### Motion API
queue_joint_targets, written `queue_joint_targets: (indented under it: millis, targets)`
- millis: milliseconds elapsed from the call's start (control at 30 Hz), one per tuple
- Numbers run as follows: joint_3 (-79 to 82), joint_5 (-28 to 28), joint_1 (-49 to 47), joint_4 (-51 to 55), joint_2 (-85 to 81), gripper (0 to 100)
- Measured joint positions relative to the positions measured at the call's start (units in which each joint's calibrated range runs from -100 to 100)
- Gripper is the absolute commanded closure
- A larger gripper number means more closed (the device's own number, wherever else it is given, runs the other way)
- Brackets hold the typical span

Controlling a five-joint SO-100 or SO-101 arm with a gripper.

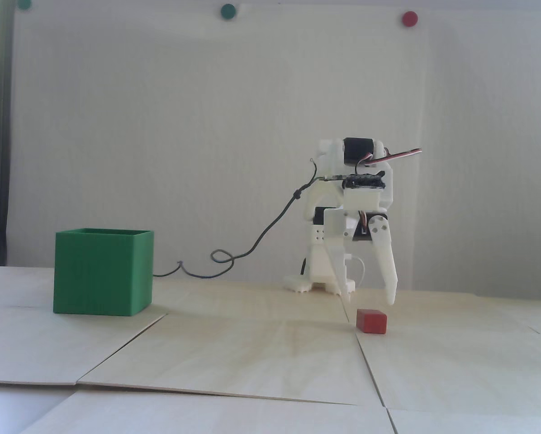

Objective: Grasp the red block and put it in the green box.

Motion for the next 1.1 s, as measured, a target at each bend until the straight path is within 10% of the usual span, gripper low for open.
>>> queue_joint_targets:
  millis: [1100]
  targets:
    - [0.0,1.54,-0.76,0.0,0.0,79]
